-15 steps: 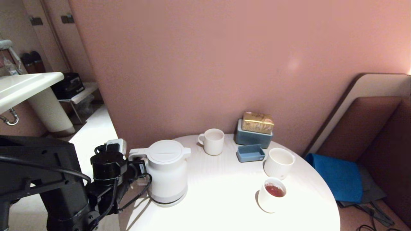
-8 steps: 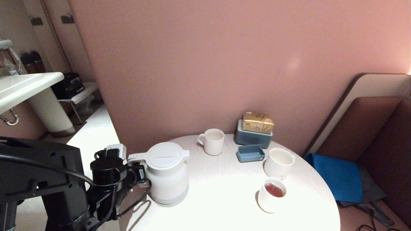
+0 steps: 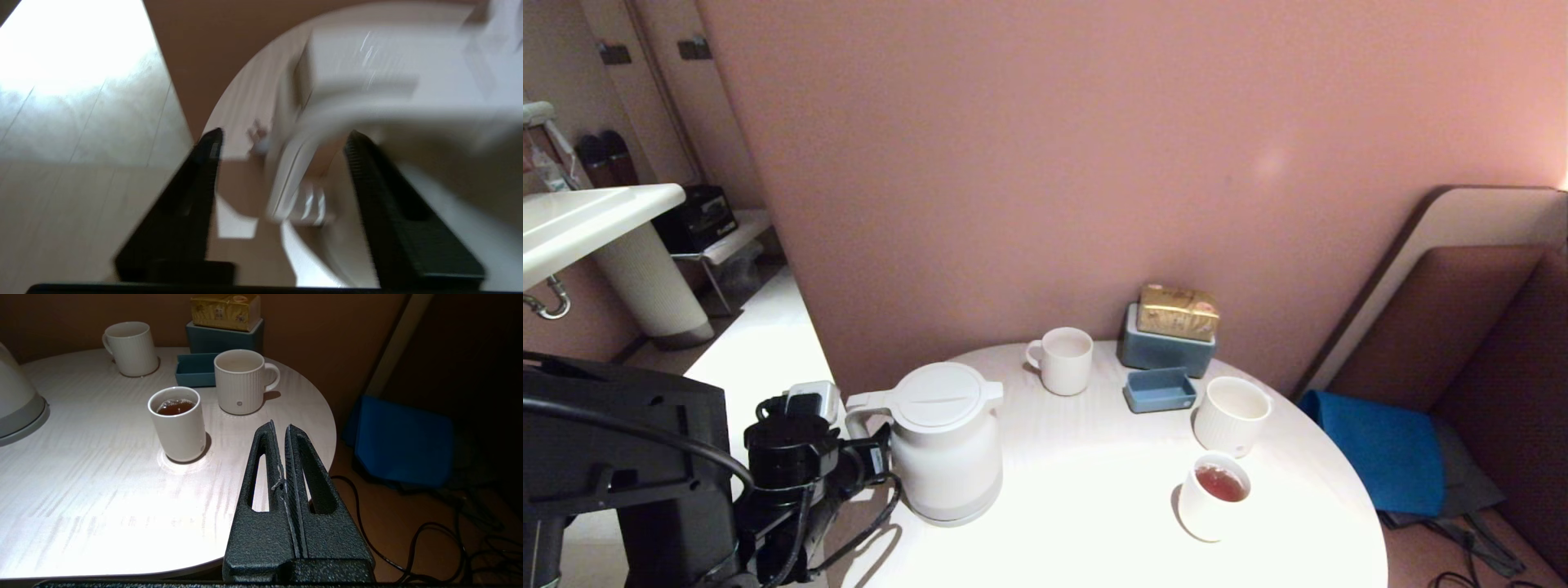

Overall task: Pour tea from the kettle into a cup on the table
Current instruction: Put down the kettle on the table, then pick up the cup

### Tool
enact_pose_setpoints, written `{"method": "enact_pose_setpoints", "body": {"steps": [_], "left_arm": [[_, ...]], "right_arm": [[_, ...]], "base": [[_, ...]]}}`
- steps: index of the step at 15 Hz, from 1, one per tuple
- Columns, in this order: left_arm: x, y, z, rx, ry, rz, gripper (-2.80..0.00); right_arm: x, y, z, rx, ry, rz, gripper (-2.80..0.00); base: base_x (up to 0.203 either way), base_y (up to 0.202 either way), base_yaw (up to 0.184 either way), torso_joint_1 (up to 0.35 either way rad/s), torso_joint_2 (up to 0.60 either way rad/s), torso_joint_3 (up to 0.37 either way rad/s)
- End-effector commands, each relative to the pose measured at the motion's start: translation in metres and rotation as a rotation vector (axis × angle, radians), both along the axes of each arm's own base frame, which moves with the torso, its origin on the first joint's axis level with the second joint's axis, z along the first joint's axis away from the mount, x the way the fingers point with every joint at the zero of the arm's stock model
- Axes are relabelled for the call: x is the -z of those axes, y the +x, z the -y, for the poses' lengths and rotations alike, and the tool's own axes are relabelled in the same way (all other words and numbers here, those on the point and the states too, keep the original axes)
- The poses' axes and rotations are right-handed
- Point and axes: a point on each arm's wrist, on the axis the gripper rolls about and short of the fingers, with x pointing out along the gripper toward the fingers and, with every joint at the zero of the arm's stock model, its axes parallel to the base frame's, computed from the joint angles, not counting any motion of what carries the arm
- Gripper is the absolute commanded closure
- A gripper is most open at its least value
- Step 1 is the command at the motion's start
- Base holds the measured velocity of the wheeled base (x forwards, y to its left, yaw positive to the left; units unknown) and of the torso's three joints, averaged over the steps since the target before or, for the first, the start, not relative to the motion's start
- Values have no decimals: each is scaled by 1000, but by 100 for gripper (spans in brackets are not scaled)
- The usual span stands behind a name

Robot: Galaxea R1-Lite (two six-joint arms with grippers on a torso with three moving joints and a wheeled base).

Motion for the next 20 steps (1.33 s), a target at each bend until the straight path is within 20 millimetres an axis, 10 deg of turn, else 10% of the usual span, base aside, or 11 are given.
{"method": "enact_pose_setpoints", "body": {"steps": [1,10,11,20], "left_arm": [[1,-7,-3,-3,-1,1,-280],[-50,-63,-23,3,-34,109,-280],[-54,-73,-26,8,-19,118,0],[-110,-139,-49,68,103,212,0]], "right_arm": [[0,0,0,0,0,-1,0],[0,0,0,0,0,-2,0],[0,0,0,0,0,-2,0],[0,0,0,0,0,-2,0]], "base": [[0,0,0,0,0,0],[0,0,0,0,0,0],[0,0,0,0,0,0],[0,0,0,0,0,0]]}}
